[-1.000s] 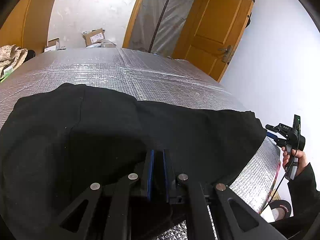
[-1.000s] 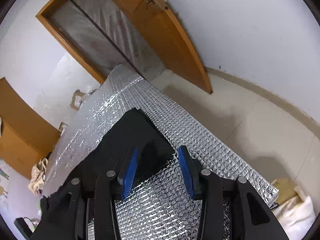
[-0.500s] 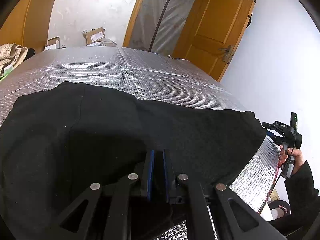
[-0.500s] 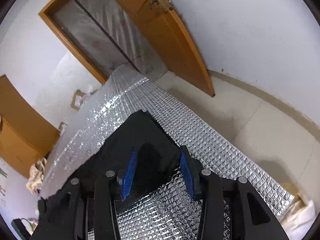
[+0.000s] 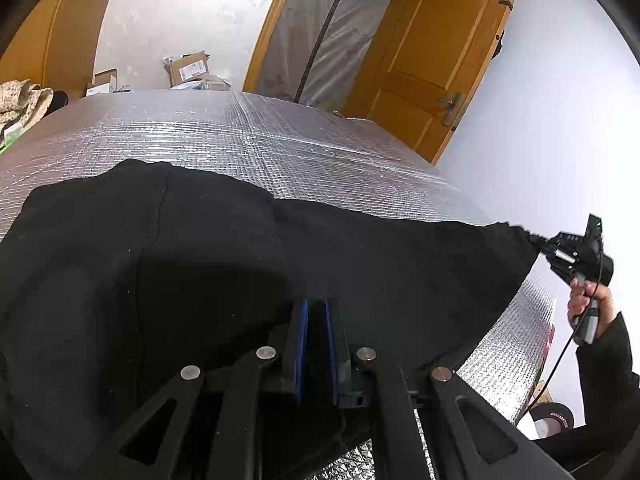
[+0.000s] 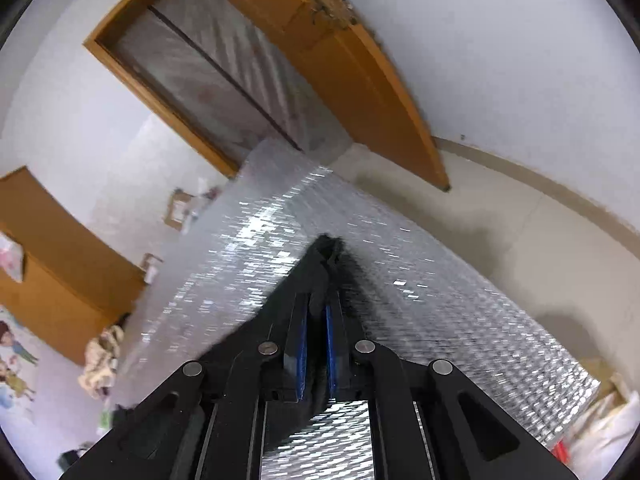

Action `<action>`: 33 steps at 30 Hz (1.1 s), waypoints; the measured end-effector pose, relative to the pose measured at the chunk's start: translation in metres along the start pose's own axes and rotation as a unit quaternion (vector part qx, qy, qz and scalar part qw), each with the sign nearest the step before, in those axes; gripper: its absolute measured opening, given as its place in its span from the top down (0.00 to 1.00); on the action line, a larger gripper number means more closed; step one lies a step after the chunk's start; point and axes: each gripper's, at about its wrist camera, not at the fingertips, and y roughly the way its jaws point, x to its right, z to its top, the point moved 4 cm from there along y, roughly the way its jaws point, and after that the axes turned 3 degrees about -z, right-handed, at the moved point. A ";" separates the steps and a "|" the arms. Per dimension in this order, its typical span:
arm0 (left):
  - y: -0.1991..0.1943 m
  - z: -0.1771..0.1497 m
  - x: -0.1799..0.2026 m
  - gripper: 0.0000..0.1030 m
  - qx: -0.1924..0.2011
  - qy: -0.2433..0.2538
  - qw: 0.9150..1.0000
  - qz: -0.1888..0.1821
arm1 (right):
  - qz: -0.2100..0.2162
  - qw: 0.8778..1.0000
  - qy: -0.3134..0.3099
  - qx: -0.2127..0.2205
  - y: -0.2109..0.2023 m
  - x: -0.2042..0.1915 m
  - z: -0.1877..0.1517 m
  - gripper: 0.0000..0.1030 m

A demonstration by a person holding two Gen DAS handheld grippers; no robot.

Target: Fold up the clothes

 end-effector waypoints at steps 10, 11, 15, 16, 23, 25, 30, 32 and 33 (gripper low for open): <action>-0.012 0.004 0.011 0.92 0.015 0.015 1.000 0.009 | 0.117 0.991 -0.055 -0.015 -0.026 -0.097 -0.007 0.92; -0.014 0.005 0.012 0.92 0.018 0.014 1.000 0.008 | 0.128 0.990 -0.061 -0.019 -0.027 -0.106 -0.010 0.92; -0.024 0.008 0.017 0.92 0.030 0.019 0.999 0.006 | 0.171 0.981 -0.086 -0.042 -0.028 -0.144 -0.028 0.92; -0.026 0.009 0.018 0.92 0.032 0.020 0.999 0.006 | 0.181 0.978 -0.092 -0.049 -0.028 -0.153 -0.033 0.92; -0.042 0.011 0.016 0.92 0.048 0.015 0.999 0.010 | 0.234 0.953 -0.145 -0.126 -0.003 -0.216 -0.092 0.92; -0.047 0.011 0.013 0.92 0.052 0.012 0.998 0.014 | 0.239 0.945 -0.162 -0.153 0.014 -0.228 -0.111 0.92; -0.056 0.009 0.007 0.92 0.055 0.008 0.998 0.026 | 0.221 0.928 -0.186 -0.236 0.068 -0.232 -0.174 0.92; -0.058 0.008 0.006 0.92 0.054 0.006 0.998 0.029 | 0.210 0.922 -0.193 -0.261 0.085 -0.230 -0.194 0.91; -0.059 0.007 0.005 0.92 0.053 0.004 0.998 0.031 | 0.210 0.918 -0.196 -0.274 0.089 -0.230 -0.202 0.89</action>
